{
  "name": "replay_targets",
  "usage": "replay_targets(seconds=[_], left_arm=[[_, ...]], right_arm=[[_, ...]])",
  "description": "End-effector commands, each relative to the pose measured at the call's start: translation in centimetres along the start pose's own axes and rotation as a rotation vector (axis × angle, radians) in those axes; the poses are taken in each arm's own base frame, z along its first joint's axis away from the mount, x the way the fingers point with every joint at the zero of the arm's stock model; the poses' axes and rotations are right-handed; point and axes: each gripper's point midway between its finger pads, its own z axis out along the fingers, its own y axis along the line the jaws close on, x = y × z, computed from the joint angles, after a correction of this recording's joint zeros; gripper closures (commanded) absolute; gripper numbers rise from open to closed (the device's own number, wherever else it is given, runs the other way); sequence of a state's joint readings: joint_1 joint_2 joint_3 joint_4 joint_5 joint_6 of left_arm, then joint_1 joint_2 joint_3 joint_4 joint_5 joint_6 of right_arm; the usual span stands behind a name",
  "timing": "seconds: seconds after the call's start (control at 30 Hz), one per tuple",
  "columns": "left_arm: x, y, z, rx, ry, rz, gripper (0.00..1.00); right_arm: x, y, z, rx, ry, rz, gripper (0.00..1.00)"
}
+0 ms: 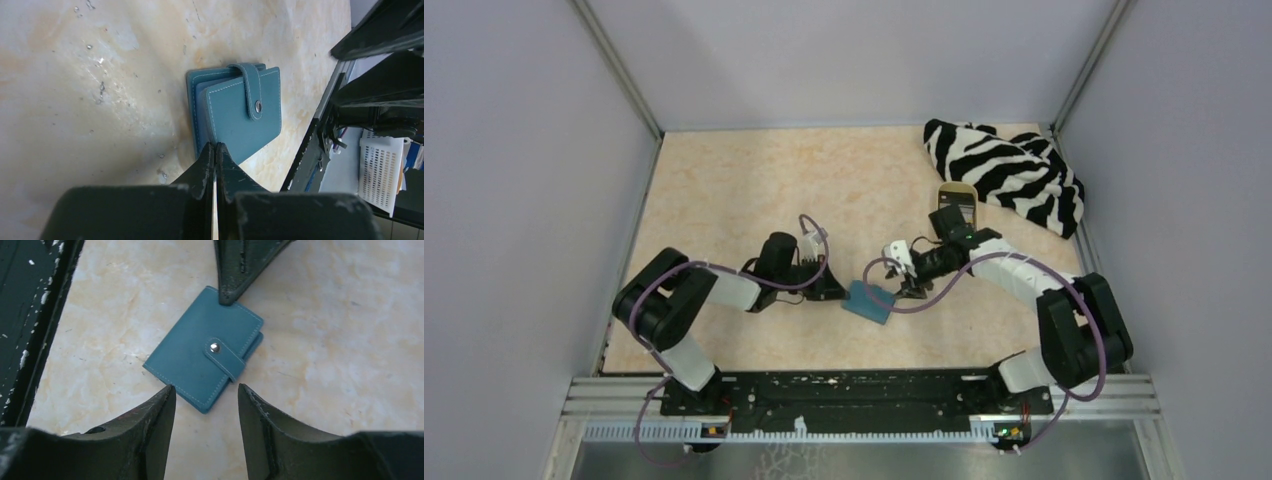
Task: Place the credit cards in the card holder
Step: Open the card holder at the center of the board.
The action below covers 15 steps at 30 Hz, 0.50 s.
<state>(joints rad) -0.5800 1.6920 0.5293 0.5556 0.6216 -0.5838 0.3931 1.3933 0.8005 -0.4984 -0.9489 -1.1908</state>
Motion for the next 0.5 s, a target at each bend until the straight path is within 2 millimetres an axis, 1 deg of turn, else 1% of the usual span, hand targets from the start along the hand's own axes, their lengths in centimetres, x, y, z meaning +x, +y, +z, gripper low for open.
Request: replay_targets(seconds=[0.0,0.1,0.3,0.47], left_arm=[[-0.2,-1.1,0.4,0.032,-0.061,0.025,1.0],[0.3,-1.3,0.5,0.045,-0.074,0.003,1.0],[0.8,-1.6,-0.5,0.047,-0.14,-0.018,1.0],[1.4,-2.0,-0.5,0.071,-0.147,-0.026,1.0]], right_arm=[[-0.6,0.6,1.6,-0.086,0.006,-0.124,0.54],[-0.4,1.1,2.8,-0.103,0.025,-0.129,0.55],[0.6,1.9,5.3,-0.143,0.114,-0.128,0.57],[0.9,1.6,6.4,-0.122,0.16,-0.121,0.57]])
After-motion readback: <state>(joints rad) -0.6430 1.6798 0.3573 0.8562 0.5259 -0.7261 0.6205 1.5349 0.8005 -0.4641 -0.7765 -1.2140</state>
